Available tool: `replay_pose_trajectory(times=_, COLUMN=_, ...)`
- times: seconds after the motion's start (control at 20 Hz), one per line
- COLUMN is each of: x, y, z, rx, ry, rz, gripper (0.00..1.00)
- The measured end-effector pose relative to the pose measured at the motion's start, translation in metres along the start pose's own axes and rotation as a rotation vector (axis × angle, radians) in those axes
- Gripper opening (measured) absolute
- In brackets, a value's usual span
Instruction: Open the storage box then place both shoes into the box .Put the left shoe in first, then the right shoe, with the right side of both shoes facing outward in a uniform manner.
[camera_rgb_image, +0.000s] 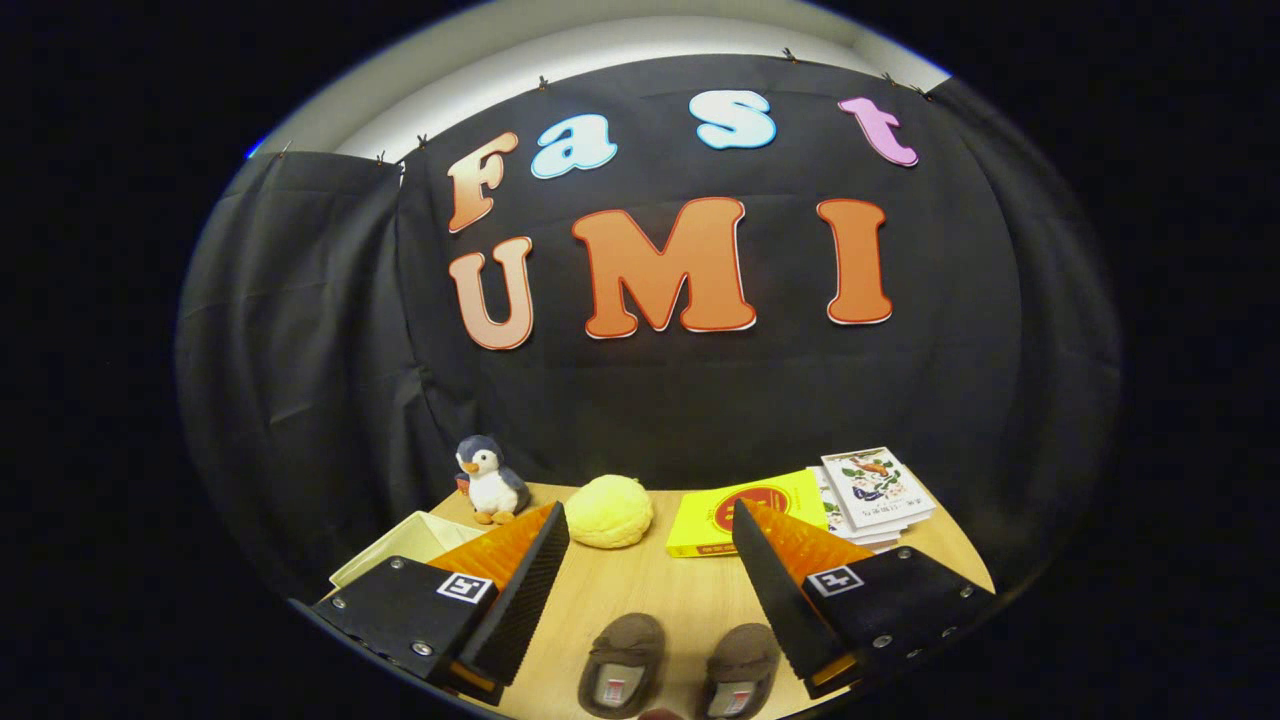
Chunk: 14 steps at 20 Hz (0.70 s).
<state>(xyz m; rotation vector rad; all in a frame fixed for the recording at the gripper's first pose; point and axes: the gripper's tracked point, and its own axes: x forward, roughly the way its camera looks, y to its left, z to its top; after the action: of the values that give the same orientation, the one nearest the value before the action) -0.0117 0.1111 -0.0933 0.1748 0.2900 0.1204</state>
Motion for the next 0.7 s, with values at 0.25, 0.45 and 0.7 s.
replay_pose_trajectory(times=0.25, x=-0.006, y=-0.043, z=0.004, rx=-0.109, ry=-0.054, rz=-0.027, gripper=0.98)
replay_pose_trajectory(times=0.45, x=-0.003, y=-0.044, z=-0.021, rx=-0.149, ry=-0.004, rz=-0.013, gripper=0.98)
replay_pose_trajectory(times=0.7, x=0.001, y=-0.04, z=-0.105, rx=-0.126, ry=0.263, rz=-0.022, gripper=0.99)
